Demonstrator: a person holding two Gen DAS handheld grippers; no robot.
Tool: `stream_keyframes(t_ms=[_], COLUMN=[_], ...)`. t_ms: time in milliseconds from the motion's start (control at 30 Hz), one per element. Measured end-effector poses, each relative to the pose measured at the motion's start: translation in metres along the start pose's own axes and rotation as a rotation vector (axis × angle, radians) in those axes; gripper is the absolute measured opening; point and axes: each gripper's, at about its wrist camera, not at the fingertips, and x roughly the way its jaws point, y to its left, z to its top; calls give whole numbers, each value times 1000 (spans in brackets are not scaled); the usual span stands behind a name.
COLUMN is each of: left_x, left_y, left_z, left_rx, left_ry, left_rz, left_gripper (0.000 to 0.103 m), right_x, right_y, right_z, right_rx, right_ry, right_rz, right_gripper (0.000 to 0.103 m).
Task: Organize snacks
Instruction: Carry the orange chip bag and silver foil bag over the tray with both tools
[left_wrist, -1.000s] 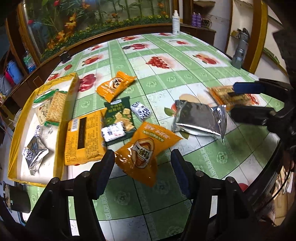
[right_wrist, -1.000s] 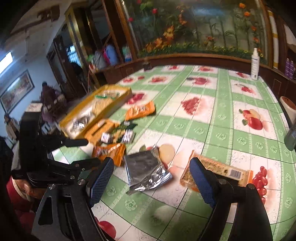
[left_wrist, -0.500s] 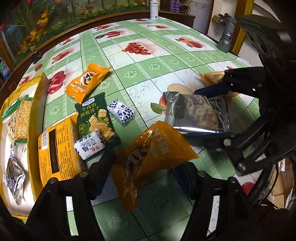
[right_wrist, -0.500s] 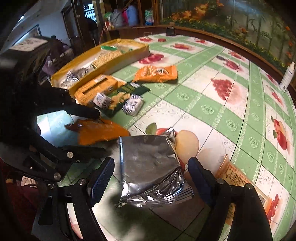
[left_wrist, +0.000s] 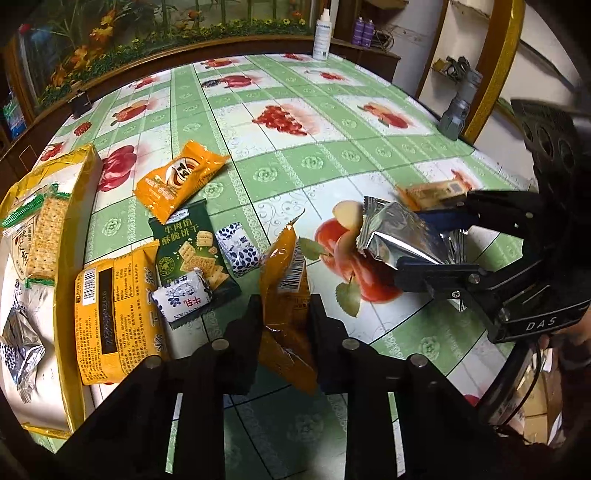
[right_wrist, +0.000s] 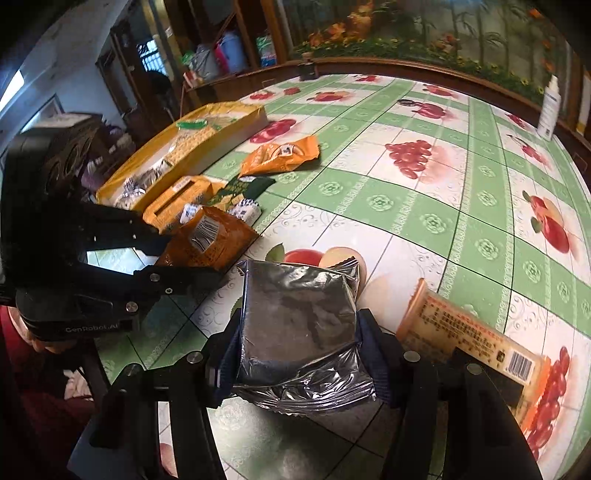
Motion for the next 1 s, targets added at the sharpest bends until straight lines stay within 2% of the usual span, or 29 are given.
stream_keyframes(t_ms=[133, 300, 667, 867, 1000], left_x=[-20, -44, -67, -84, -89], left_y=[2, 16, 78, 116, 136], left_z=[1, 0, -11, -17, -23], left_rx=[-29, -102, -257, -342, -388], left_ry=[-54, -105, -150, -189, -201], left_rz=[-18, 44, 134, 217, 309], left_gripper=[21, 21, 21, 21, 21], right_x=[-13, -21, -6, 7, 17], right_y=[-4, 3, 58, 89, 112], right_z=[0, 10, 57, 85, 102], right_rx=[47, 66, -26, -57, -81], right_ry=[-37, -74, -99, -115, -123], right_rz=[23, 46, 120, 176, 202], right_gripper=[60, 60, 60, 60, 60])
